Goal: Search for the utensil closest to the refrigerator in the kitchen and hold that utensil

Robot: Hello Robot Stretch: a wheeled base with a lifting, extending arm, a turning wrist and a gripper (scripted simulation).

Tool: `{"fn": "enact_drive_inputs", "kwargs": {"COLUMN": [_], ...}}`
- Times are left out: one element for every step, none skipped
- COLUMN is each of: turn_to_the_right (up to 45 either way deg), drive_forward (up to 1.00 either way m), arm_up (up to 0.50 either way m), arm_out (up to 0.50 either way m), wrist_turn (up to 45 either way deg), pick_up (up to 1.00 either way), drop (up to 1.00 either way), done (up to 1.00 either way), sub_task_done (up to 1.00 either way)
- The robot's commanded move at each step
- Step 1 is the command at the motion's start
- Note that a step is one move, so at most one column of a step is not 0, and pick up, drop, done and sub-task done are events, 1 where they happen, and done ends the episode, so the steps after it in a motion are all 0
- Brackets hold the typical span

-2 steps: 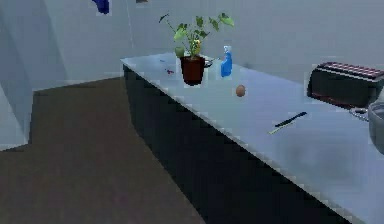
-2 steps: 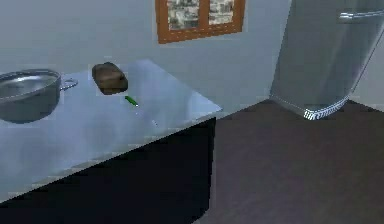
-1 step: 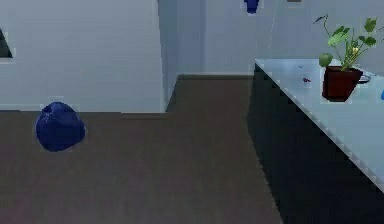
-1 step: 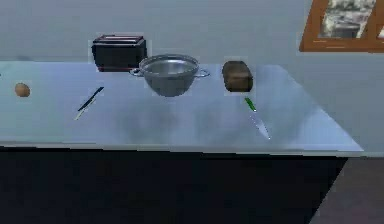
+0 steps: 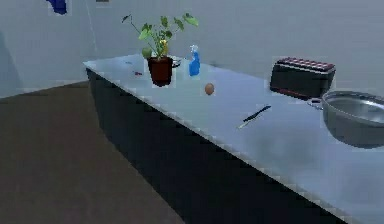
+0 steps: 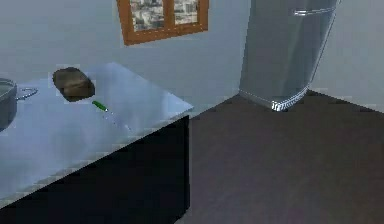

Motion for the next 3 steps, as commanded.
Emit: {"fn": "enact_drive_inputs", "kwargs": {"turn_to_the_right": [33.0,0.0,-45.0], "drive_forward": [0.0,0.4,0.0], "arm_up": [0.0,0.0,0.0], "arm_out": [0.0,0.0,0.0], "wrist_turn": [0.0,0.0,0.0], "pick_up": [0.0,0.0,0.0], "drop": [0.0,0.0,0.0], "done": [0.0,0.0,0.0], "sub_task_done": [0.0,0.0,0.0]}}
